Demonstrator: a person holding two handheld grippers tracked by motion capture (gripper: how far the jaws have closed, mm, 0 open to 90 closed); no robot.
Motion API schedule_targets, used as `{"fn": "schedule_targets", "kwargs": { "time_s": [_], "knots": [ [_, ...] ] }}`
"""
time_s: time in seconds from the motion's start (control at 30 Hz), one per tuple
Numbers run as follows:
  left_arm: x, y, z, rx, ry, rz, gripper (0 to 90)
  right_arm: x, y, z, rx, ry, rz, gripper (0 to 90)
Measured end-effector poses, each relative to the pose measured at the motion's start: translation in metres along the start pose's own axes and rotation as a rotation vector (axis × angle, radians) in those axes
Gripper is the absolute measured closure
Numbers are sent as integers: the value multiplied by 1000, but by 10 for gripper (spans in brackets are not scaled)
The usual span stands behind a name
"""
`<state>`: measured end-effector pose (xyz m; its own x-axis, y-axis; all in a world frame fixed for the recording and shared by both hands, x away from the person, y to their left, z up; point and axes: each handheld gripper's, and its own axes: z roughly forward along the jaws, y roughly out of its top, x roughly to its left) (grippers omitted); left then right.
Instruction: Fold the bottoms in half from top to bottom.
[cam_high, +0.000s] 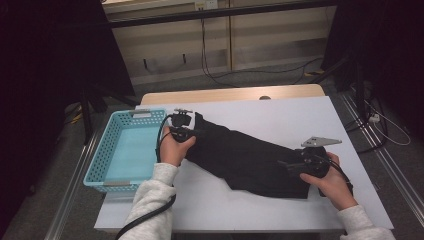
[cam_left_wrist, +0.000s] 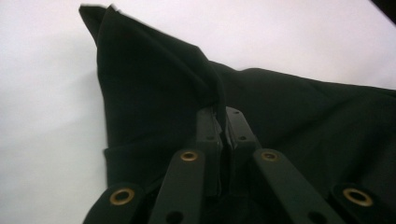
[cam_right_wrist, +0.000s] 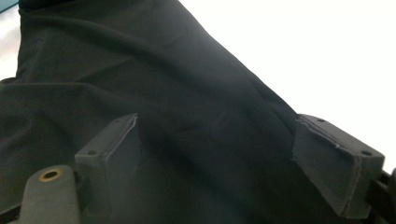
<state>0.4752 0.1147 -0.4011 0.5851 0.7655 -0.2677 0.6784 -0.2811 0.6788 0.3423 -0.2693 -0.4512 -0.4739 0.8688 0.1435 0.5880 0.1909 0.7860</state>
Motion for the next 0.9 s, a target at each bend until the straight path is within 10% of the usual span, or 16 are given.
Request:
{"fn": "schedule_targets", "kwargs": {
  "time_s": [0.9],
  "knots": [
    [-23, -26, 22, -32, -74, 57, 859, 2, -4, -1, 8, 0, -1, 159]
  ]
}}
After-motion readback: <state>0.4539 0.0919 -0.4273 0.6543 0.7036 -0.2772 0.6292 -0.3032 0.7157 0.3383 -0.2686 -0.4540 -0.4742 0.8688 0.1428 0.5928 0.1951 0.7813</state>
